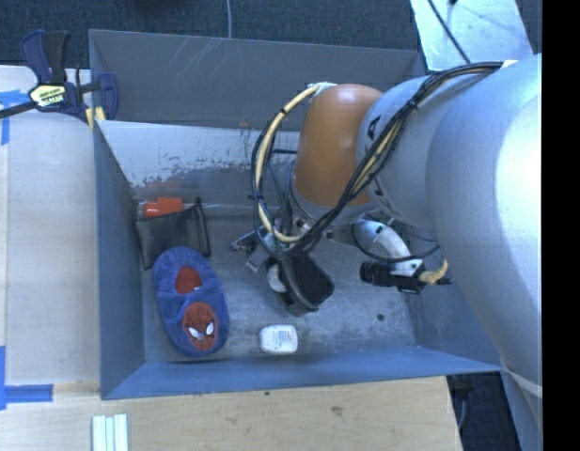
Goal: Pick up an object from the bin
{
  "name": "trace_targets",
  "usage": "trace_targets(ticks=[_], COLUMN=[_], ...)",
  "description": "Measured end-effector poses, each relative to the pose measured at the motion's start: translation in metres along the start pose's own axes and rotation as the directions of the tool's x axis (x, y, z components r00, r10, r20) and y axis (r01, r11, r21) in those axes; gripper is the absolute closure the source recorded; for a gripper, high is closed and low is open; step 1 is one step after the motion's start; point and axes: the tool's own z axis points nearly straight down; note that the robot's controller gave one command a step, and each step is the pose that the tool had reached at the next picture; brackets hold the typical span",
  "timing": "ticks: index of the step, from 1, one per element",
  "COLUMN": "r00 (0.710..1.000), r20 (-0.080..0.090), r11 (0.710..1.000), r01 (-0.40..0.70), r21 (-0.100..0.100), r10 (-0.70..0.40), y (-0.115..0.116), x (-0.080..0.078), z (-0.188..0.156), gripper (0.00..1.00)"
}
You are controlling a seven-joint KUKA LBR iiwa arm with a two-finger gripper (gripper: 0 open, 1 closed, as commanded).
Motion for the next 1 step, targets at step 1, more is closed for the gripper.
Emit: trace_targets(ticks=[1], r00=[1.000], r20=[0.000], r11=[1.000], r01=[0.002], r21=[-0.001], r10=[-0.002], y=[-0.0010], x=[-0.0004], z=[-0.0251], gripper=[1.00])
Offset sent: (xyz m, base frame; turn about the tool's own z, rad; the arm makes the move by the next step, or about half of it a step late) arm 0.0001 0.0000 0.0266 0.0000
